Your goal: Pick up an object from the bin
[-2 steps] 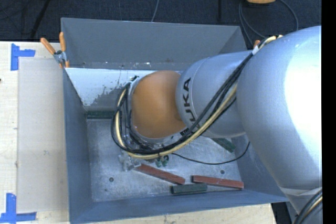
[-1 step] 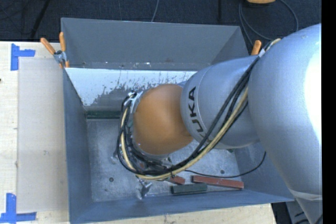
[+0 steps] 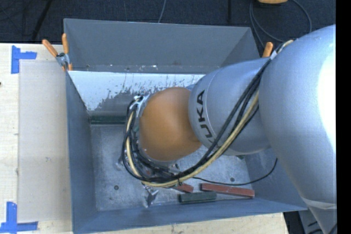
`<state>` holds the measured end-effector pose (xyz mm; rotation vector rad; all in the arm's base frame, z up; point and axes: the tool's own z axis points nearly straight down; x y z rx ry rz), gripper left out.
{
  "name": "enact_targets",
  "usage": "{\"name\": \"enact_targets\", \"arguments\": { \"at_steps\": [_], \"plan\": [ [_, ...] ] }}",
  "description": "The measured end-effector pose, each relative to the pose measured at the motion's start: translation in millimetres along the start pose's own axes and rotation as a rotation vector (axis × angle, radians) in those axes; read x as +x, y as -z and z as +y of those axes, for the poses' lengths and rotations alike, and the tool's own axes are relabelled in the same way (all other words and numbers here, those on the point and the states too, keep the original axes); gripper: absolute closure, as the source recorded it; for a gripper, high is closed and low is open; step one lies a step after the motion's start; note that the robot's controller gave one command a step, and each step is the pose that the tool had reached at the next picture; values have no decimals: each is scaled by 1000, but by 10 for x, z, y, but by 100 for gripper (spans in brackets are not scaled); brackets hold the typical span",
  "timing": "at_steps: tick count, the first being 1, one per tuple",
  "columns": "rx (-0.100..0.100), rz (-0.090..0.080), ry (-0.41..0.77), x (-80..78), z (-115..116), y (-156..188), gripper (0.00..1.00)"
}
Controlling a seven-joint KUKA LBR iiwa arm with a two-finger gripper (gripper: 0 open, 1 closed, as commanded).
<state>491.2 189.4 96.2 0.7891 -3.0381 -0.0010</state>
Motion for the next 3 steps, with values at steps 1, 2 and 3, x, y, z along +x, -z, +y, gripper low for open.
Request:
{"name": "enact_targets", "arguments": {
  "at_steps": [1, 2, 3],
  "plan": [
    [0, 0, 80, 154, -162, 54, 0],
    [0, -1, 17, 330, -556, 350, 0],
    [1, -3, 91, 60, -843, 423, 0]
  ]
}}
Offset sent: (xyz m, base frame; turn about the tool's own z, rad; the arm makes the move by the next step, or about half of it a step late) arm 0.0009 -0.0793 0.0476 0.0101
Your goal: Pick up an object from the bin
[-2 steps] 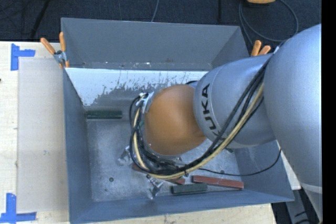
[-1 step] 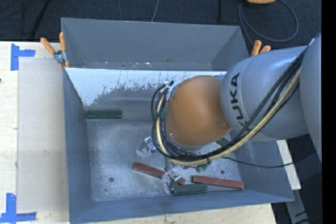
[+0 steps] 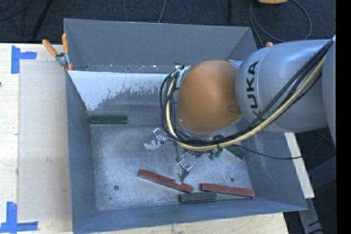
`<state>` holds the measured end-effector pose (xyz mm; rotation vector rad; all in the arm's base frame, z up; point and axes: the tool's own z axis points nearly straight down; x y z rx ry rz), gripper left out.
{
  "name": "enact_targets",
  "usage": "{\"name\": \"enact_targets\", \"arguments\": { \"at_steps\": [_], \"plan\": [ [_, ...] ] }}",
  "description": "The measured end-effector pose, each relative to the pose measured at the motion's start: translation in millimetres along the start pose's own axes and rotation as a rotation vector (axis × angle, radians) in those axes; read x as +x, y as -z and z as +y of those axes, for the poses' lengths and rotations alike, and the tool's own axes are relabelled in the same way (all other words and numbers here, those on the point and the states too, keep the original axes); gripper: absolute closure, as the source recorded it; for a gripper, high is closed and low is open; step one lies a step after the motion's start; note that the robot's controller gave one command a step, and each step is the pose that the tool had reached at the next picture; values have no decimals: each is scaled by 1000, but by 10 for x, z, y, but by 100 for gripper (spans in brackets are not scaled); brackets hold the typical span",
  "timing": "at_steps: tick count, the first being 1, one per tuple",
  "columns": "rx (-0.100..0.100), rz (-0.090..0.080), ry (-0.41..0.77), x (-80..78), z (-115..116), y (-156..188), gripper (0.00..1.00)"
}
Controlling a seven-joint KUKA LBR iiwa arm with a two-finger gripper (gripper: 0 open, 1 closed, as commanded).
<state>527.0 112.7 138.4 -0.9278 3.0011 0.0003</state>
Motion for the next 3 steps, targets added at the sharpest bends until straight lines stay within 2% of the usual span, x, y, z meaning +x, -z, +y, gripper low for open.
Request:
{"name": "enact_targets", "arguments": {
  "at_steps": [1, 2, 3],
  "plan": [
    [-1, 4, -167, 196, 426, -641, 100],
    [-1, 4, -168, 196, 425, -641, 100],
    [0, 0, -136, 111, 560, 625, 100]
  ]
}}
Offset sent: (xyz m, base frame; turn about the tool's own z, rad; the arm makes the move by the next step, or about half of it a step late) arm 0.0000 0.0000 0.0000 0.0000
